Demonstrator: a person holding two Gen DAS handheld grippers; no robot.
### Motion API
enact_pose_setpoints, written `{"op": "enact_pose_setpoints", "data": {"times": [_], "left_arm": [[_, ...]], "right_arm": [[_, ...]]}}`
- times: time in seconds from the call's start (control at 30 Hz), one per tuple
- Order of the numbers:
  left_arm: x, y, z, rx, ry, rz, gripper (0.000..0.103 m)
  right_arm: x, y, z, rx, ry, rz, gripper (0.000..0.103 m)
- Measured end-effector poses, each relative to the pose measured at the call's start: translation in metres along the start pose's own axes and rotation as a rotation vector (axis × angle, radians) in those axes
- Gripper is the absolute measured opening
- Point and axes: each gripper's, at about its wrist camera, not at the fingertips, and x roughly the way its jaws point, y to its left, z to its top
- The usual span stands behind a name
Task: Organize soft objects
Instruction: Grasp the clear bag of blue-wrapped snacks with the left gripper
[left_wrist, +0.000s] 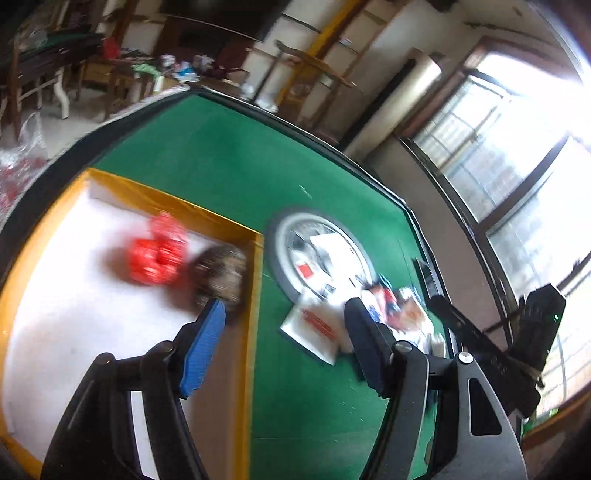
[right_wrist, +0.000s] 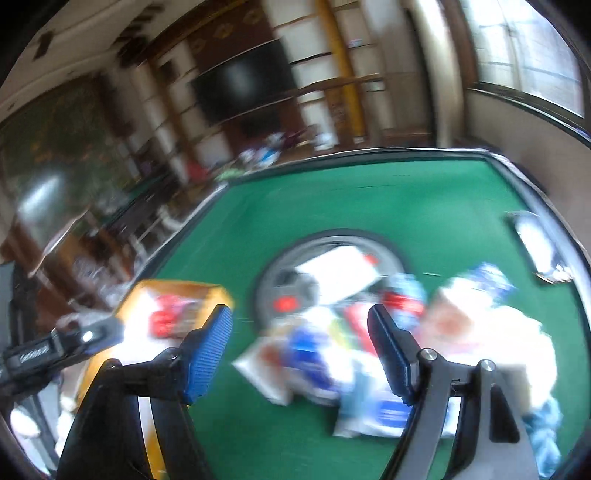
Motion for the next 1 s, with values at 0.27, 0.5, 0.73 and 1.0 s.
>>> {"op": "enact_pose_setpoints", "data": {"times": [0.27, 0.5, 0.73, 1.0], "left_arm": [[0.065, -0.058, -0.034, 0.033, 0.124, 0.032, 0.066], [0.102, -0.085, -0.03, 0.011, 0.097, 0.094, 0.066], [0.139, -0.1, -0.03, 0.058, 0.059, 0.204, 0.07], [0.141, -0.134, -0.052, 0.308, 0.044, 0.214, 0.051]], "right_arm": [[-0.037, -0.106, -0.013, 0.097, -0.135, -0.199, 0.071], [-0.047, -0.159, -0.02, 0.225, -0.144, -0.134, 0.075], [-0.051, -0.16, -0.026, 0.239, -0.147, -0.11, 0.075], [-0.047, -0.152, -0.03, 0.213, -0.125, -0.122, 0.075]]}}
